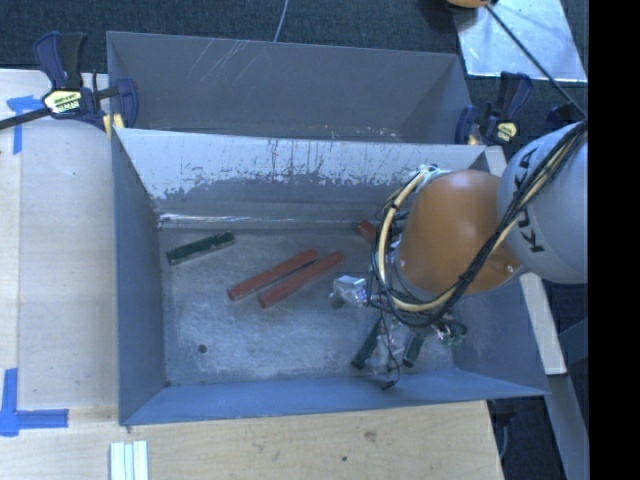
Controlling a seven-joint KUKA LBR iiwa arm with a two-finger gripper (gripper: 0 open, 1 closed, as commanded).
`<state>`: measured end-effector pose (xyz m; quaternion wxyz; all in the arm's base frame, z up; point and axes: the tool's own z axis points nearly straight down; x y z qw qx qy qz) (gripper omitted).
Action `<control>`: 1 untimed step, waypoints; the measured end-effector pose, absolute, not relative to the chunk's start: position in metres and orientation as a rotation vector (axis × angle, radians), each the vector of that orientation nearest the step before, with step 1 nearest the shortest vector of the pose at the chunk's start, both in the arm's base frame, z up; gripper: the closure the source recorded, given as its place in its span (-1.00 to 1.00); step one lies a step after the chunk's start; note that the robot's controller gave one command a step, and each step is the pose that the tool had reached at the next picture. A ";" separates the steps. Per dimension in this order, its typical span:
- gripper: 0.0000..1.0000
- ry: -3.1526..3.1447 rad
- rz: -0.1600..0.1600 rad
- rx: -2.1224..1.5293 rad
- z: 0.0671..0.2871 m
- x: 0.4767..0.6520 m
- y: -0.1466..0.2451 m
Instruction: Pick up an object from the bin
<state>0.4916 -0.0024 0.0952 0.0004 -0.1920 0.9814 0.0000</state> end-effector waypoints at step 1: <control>-1.00 3.082 0.000 -0.603 0.095 0.492 -0.002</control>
Offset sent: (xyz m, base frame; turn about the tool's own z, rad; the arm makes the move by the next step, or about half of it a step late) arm 0.0016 -0.0656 -0.0209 -0.4435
